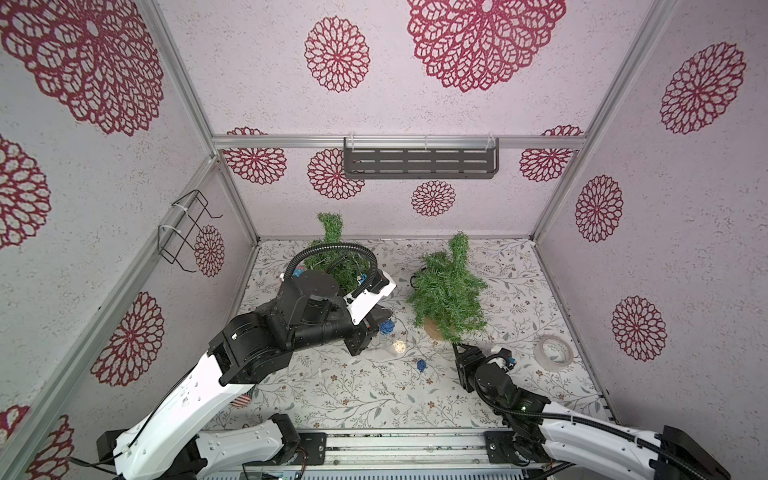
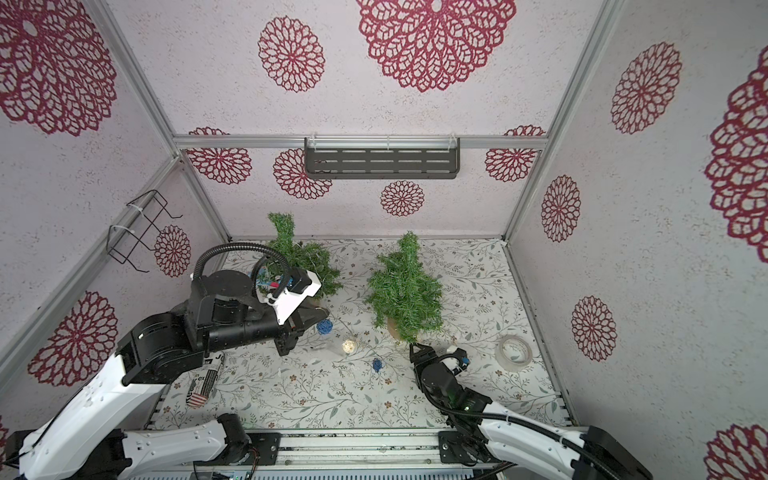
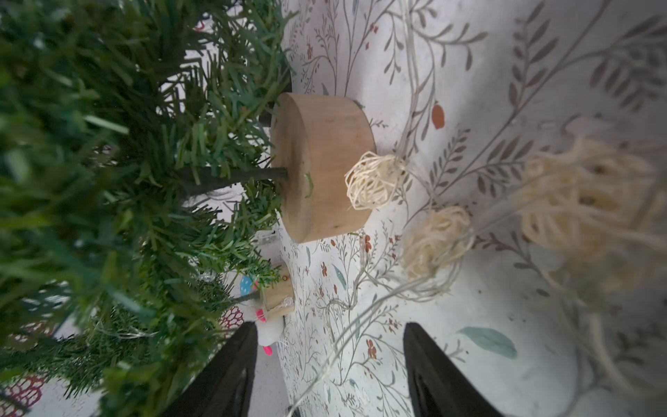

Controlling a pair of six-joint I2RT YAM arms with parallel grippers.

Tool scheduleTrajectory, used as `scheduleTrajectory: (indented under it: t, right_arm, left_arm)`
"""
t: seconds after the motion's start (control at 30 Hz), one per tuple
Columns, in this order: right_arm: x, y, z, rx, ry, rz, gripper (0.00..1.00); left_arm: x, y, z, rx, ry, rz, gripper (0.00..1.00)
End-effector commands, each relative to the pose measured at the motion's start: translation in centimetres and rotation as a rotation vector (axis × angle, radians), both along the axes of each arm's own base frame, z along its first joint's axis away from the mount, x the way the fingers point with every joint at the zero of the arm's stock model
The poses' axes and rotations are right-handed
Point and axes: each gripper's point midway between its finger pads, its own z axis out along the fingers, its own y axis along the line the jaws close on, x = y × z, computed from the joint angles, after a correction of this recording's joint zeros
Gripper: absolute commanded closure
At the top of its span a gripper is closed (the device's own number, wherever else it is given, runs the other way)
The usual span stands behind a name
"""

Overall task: Wrap string light around the christmas tree
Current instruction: Pick up the light string from the center of the board.

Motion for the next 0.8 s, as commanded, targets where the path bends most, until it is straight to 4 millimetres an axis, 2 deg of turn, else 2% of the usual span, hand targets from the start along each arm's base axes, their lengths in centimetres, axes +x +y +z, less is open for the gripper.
scheduleTrajectory:
  t: [0.0, 0.1, 0.23, 0.3, 0.4, 0.47, 0.57, 0.67, 0.77]
  right_arm:
    - [1.8, -0.5, 2.4, 0.116, -0.080, -0.141, 0.42]
    - [2.2, -1.7, 2.1, 0.107, -0.092, -0.224, 0.56]
    - [2.6, -2.2, 3.0, 0.099, -0.133, -0.262, 0.76]
    - [2.5, -2.5, 3.3, 0.086, -0.130, -0.271, 0.85]
    - [1.9, -4.2, 3.3, 0.046, -0.129, -0.302, 0.98]
    - [1.3, -5.6, 3.8, 0.004, -0.142, -0.320, 1.00]
    - [0.3, -8.1, 5.7, -0.110, -0.165, -0.335, 1.00]
    - [-0.5, -10.3, 8.9, -0.198, -0.225, -0.350, 1.00]
    - [-1.1, -12.4, 13.1, -0.348, -0.299, -0.353, 1.00]
  left_arm:
    - [-0.6, 0.3, 1.2, -0.025, -0.018, -0.018, 1.00]
    - [-0.9, 0.7, 1.3, -0.035, -0.014, -0.012, 1.00]
    - [-1.5, 1.2, 1.1, -0.058, -0.009, -0.016, 1.00]
    - [-1.6, 1.6, 0.8, -0.056, -0.011, -0.003, 1.00]
    - [-1.8, 1.9, 0.4, -0.058, -0.005, 0.004, 1.00]
    - [-1.8, 2.1, 0.0, -0.063, -0.001, 0.009, 1.00]
    - [-1.8, 2.1, -1.2, -0.054, 0.019, 0.015, 1.00]
    - [-1.7, 2.0, -2.7, -0.043, 0.037, 0.021, 1.00]
    - [-1.2, 1.6, -4.2, -0.048, 0.052, 0.029, 1.00]
